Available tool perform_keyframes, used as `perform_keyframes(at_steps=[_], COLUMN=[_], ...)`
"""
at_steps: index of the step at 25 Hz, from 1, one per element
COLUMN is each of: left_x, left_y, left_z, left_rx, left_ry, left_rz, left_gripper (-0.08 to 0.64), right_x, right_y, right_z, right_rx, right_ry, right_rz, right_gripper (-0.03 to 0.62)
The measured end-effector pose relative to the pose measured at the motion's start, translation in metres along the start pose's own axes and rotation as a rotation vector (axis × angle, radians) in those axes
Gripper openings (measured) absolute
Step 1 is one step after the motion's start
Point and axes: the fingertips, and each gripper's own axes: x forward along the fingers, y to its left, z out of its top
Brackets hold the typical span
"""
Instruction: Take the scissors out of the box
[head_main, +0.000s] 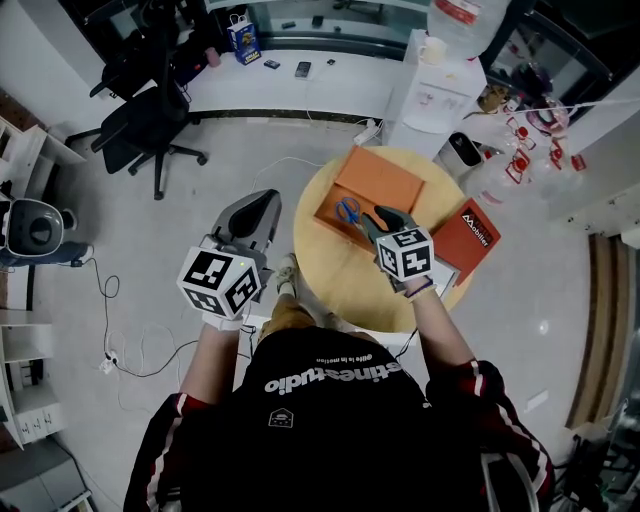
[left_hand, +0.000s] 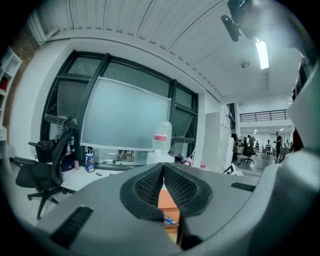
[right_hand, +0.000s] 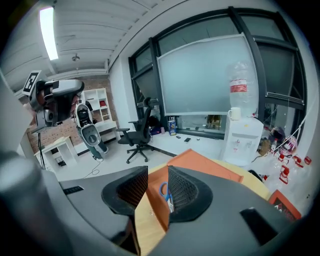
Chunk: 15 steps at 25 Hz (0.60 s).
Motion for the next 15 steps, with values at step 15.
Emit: perform_keyframes(at_steps=[15], left_x=[0.013], left_y=[0.043], left_z=[-0.019], left_rx=[-0.053], left_ry=[0.059], left_rz=[0.023], left_gripper=[0.018], right_x=[0.078], right_y=[-0.010], right_z=[-0.044], right_rx=[-0.016], right_ry=[0.143], right_rz=[0.034], right_gripper=[0.133])
